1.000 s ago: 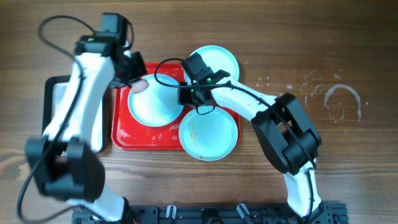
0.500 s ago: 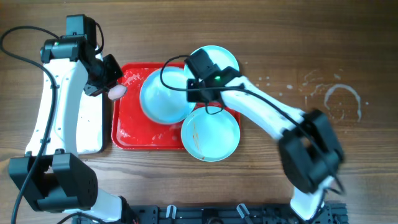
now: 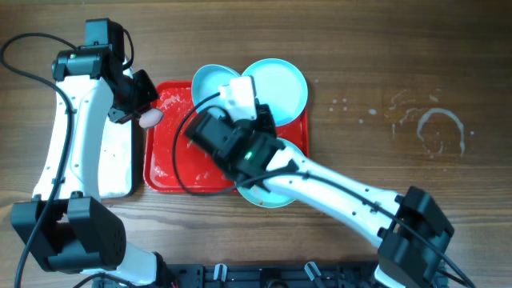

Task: Clean dirty plates on tray and stack at the side
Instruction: 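Lift the cleaned plate with the right gripper and carry it right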

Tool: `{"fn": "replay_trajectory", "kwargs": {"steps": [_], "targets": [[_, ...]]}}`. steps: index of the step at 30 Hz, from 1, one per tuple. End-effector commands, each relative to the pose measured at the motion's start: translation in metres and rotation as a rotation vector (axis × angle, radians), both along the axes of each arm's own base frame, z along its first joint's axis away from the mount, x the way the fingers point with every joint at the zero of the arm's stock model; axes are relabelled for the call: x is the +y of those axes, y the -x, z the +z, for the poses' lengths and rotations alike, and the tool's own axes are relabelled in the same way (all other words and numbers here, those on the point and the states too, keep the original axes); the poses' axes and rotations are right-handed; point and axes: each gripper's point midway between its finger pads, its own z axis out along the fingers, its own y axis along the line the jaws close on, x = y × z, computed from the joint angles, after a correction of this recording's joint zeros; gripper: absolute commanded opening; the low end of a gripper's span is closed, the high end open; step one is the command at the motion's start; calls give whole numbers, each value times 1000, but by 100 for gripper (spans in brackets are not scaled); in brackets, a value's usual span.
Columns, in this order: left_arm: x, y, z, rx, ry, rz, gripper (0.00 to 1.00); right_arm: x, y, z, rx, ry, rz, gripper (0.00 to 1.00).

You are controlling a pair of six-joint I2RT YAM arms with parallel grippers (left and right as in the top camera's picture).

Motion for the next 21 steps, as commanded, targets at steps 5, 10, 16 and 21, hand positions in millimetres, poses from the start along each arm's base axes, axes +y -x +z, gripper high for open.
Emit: {"fn": "replay_trajectory", "kwargs": {"steps": [5, 10, 16, 21], "targets": [[12, -3, 0, -10, -12, 21, 4, -30, -1, 60, -293, 216, -177, 4], [25, -2, 0, -9, -12, 57, 4, -20, -7, 72, -288, 304, -136, 4], [32, -2, 0, -13, -13, 74, 4, -13, -11, 67, -254, 418, -96, 4], [32, -4, 0, -21, -13, 74, 4, 0, -19, 62, -216, 566, -42, 4]]}}
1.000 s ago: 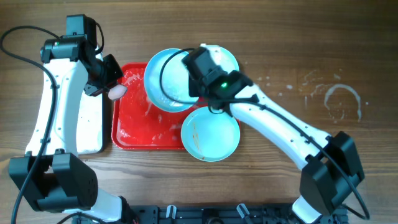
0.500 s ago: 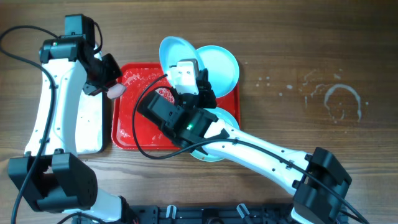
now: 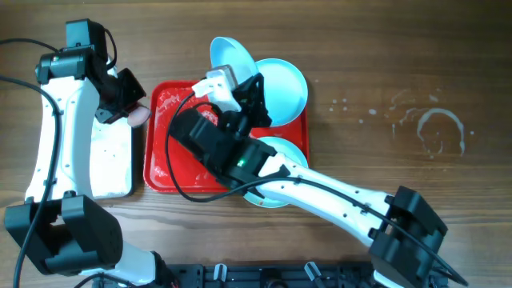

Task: Clean dirty plates on tray and stack at the side
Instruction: 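Lift the cleaned plate with the right gripper and carry it right, then carry the plate right and set it on the table's right side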

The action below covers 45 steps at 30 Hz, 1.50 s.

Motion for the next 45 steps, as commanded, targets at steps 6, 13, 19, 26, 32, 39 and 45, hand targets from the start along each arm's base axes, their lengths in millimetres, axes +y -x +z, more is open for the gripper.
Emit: {"fn": "replay_trajectory", "kwargs": {"steps": [6, 13, 19, 26, 32, 39, 45], "targets": [[4, -1, -1, 0, -11, -1, 4, 8, -5, -8, 48, 172, 0, 4], [4, -1, -1, -2, -11, -2, 4, 6, -8, -5, 37, 151, -9, 4], [4, -1, -1, -2, -11, -2, 4, -23, -32, -4, 34, 124, -80, 4], [2, -2, -1, -3, -3, -3, 4, -30, -47, -11, 61, 102, -59, 4], [1, -2, -1, -4, 3, -5, 4, -23, -52, -26, 77, 109, -42, 4], [1, -2, -1, -4, 4, -6, 4, -23, -53, -38, 84, 140, -66, 4], [1, -2, -1, -3, 4, -6, 4, -23, -53, -39, 84, 139, -69, 4]]}}
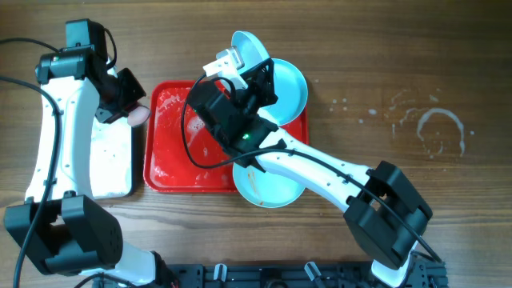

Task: Clean dirty plates on tray and stack at the side
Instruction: 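Carry the plate right and set it on the table's right side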

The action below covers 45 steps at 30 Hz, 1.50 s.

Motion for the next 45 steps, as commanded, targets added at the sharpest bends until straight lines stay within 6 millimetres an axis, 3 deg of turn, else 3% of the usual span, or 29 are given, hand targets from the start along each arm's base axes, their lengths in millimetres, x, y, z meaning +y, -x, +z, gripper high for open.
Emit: {"fn": "replay_trajectory", "kwargs": {"steps": [1, 10, 13, 22, 27, 29, 37, 43, 45], "targets": [[0, -1, -1, 0, 6, -6, 4, 0, 1, -1, -11, 5, -18, 4], [0, -1, -1, 1, 6, -6, 4, -6, 5, -10, 15, 18, -31, 4], [0, -1, -1, 0, 6, -6, 4, -8, 8, -1, -11, 42, -57, 4], [0, 0, -2, 3, 7, -6, 4, 41, 34, 1, -15, 24, 77, 5], [0, 0, -2, 3, 7, -6, 4, 42, 38, 3, -46, -10, 63, 4], [0, 0, -2, 3, 7, -6, 4, 52, 40, -8, 9, -2, 126, 4], [0, 0, -2, 3, 7, -6, 4, 69, 56, -19, 38, -47, 188, 4], [-2, -1, -2, 0, 21, -10, 4, 78, 69, -68, 242, -176, 272, 4], [-2, -1, -2, 1, 21, -10, 4, 82, 72, -75, 278, -206, 292, 4]]}}
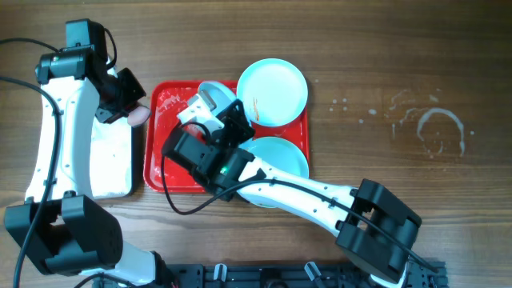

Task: Clean dirty plates on tray and stack at the side
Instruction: 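Carry the plate right and set it on the table's right side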

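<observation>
A red tray (164,164) lies in the middle of the table, wet and smeared. My right gripper (206,102) is over its far half, shut on a small light-blue plate (210,87) that is tilted on edge and mostly hidden by the wrist. A second blue plate (276,84), with a brown streak, overlaps the tray's far right corner. A third blue plate (282,156) sits at the near right, partly under my right arm. My left gripper (128,108) hangs just left of the tray, shut on a pink sponge (139,115).
A white board (112,164) lies left of the tray, under my left arm. Dried water rings (438,128) mark the wooden table far to the right. Black cables loop around both arms.
My right gripper, with the tilted plate, has moved from beyond the tray's far edge back toward me and to the left, over the tray. The left arm and sponge have not moved.
First my right gripper held the plate at the tray's far edge, with the sponge at the tray's left rim. Then the left arm stood further left and the plate was tipped up. Later the plate was beyond the far edge; now it is over the tray.
</observation>
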Tool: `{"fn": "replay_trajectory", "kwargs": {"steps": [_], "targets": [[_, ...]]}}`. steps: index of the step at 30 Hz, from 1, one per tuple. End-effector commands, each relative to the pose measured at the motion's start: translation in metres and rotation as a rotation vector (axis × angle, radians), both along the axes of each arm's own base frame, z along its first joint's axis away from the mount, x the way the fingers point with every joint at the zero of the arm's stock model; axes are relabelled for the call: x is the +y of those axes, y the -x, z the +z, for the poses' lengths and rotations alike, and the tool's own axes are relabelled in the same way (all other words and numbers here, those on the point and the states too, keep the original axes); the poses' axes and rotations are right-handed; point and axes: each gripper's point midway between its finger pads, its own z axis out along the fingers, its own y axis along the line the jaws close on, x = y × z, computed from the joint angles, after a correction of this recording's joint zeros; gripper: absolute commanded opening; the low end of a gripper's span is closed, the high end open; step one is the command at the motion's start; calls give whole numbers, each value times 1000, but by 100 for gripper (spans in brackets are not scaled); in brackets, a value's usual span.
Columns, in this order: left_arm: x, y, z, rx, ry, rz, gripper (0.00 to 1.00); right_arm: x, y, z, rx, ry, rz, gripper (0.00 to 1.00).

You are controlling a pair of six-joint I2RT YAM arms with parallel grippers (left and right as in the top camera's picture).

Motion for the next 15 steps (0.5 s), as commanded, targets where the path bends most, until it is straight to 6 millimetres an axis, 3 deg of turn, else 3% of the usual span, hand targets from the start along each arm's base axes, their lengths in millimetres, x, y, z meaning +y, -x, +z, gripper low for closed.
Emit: {"fn": "replay_trajectory", "kwargs": {"steps": [1, 4, 7, 11, 15], "targets": [[-2, 0, -2, 2, 17, -9, 4, 18, 5, -22, 97, -169, 36, 4], [-2, 0, -2, 2, 17, -9, 4, 19, 2, -13, 69, -206, 28, 4], [-2, 0, -2, 2, 17, -9, 4, 6, -8, 16, 16, -279, -6, 4], [-2, 0, -2, 2, 21, -10, 4, -29, -27, 54, 40, -482, -52, 4], [-2, 0, -2, 2, 21, -10, 4, -86, -42, 65, 207, -738, -128, 4]]}}
